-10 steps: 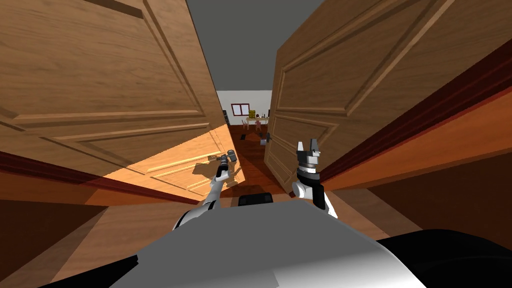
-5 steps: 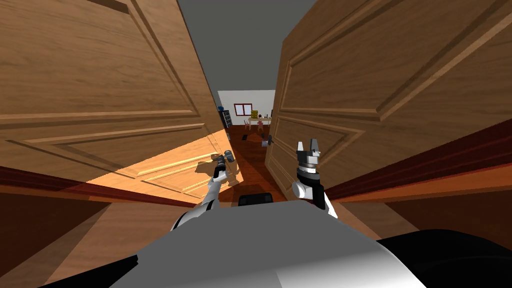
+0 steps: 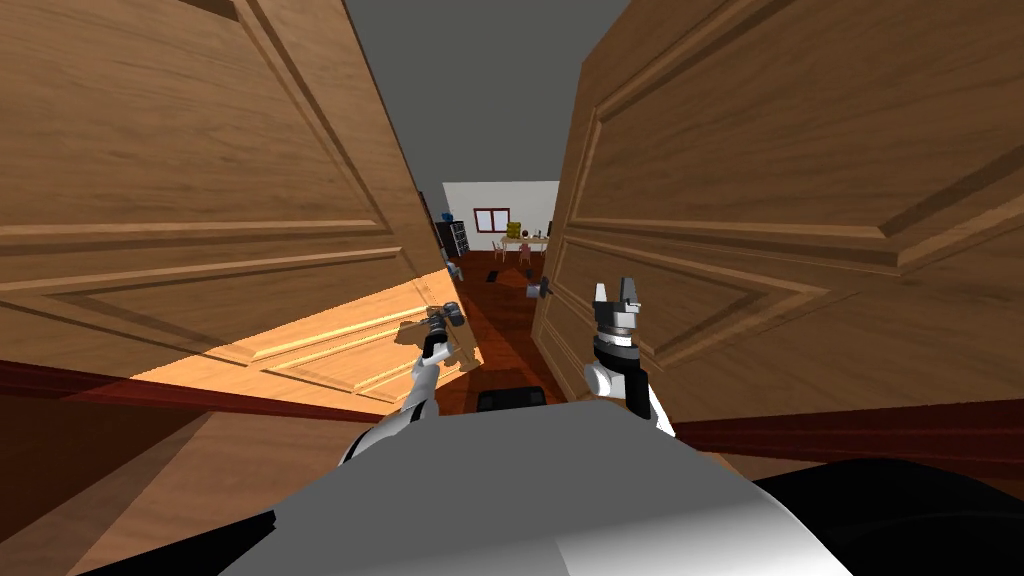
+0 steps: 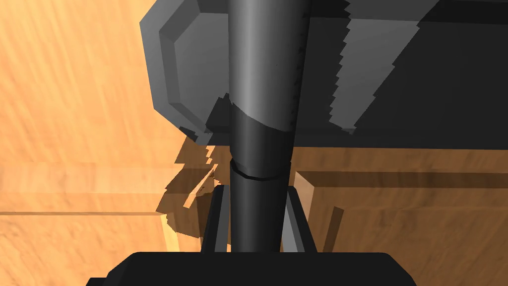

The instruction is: Push the door open

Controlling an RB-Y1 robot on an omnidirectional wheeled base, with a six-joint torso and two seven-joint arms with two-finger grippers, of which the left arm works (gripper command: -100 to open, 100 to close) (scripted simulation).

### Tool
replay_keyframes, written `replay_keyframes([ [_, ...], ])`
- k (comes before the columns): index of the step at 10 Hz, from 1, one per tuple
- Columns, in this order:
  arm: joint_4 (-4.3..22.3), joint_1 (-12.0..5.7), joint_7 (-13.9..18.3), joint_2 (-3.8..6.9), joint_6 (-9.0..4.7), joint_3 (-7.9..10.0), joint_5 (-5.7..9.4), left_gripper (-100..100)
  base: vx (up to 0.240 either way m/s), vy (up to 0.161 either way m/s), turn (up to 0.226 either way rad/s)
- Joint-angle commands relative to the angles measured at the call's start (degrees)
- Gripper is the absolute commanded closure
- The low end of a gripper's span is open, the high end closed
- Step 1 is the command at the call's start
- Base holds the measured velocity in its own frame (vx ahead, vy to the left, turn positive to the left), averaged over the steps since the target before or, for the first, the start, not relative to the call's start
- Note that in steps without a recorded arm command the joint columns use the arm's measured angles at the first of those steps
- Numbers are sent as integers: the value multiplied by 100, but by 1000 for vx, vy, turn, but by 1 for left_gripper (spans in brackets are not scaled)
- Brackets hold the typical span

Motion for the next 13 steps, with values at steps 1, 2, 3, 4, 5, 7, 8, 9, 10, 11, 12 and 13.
replay_keyframes([
  [1, -26, -6, -14, -7, 3, 76, 21, 100, 176, -93, 80],
  [2, -46, 23, -14, -2, 23, 64, 14, 100, 67, -29, 53],
  [3, -76, -24, -164, -35, -2, 217, 14, 100, 114, 15, 141],
  [4, -79, -35, -196, -49, -8, 245, 13, 100, 161, 14, 91],
  [5, -87, -60, -267, -84, -20, 308, 10, 100, 163, 21, 62],
  [7, -96, -86, -345, -127, -34, 376, 7, 100, 160, 9, 65],
  [8, -109, -129, -469, -211, -56, 485, 2, 100, 143, 17, 114],
  [9, -119, -157, -553, -276, -71, 559, -2, 100, 195, 23, 118],
  [10, -128, -186, -636, -350, -86, 632, -5, 100, 223, 13, 108],
  [11, -137, -213, -716, -429, -100, 702, -8, 100, 201, -9, 113],
  [12, -149, -250, -825, -554, -119, 798, -13, 100, 217, 3, 148],
  [13, -156, -271, -886, -636, -130, 852, -15, 100, 192, 3, 112],
])
